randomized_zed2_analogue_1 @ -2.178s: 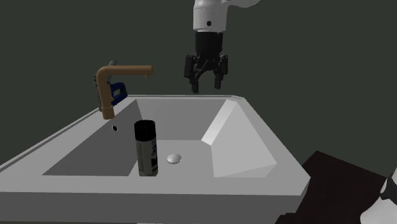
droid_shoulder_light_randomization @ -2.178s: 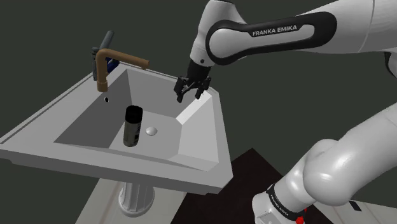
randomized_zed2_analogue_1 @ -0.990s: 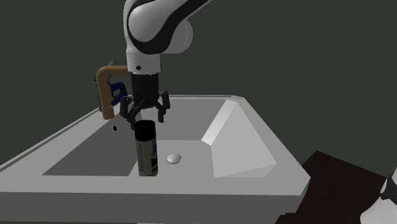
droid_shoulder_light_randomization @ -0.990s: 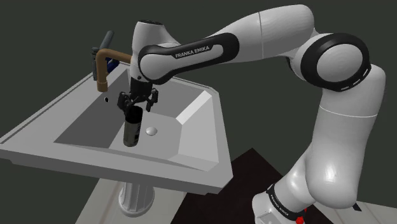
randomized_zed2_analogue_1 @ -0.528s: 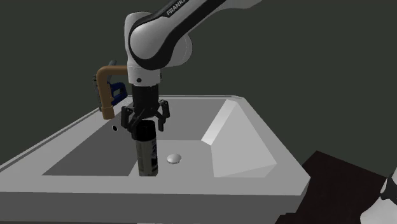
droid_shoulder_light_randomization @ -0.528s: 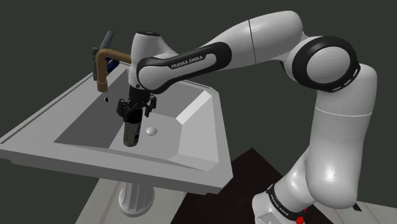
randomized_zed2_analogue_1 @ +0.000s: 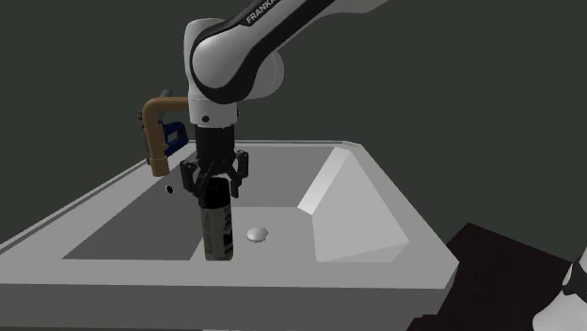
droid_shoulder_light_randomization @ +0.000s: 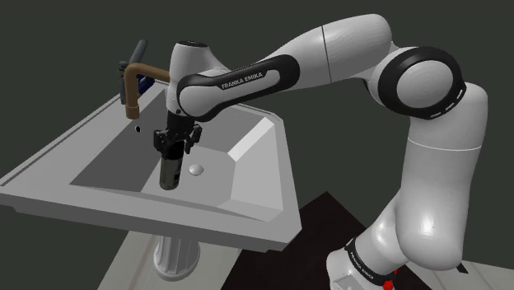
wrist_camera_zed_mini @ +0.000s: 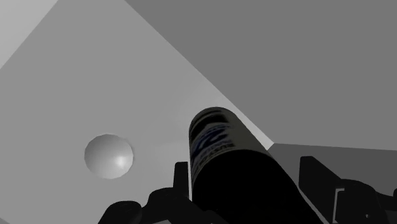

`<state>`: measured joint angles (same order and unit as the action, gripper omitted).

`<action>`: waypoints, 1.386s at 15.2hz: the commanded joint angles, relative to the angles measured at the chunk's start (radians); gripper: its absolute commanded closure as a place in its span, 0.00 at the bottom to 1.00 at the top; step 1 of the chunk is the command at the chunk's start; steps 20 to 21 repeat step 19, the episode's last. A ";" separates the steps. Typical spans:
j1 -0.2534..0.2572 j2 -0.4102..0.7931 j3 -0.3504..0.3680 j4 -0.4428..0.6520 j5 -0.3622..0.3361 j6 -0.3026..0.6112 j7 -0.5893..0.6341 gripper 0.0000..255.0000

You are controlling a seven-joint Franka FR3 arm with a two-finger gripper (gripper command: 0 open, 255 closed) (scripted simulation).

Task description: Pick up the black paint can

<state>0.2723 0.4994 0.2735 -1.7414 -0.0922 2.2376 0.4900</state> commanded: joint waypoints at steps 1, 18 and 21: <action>0.000 0.001 0.000 0.000 0.000 0.000 0.000 1.00; -0.010 -0.094 0.016 0.070 0.029 -0.163 -0.011 1.00; -0.010 -0.093 0.016 0.071 0.029 -0.163 -0.011 1.00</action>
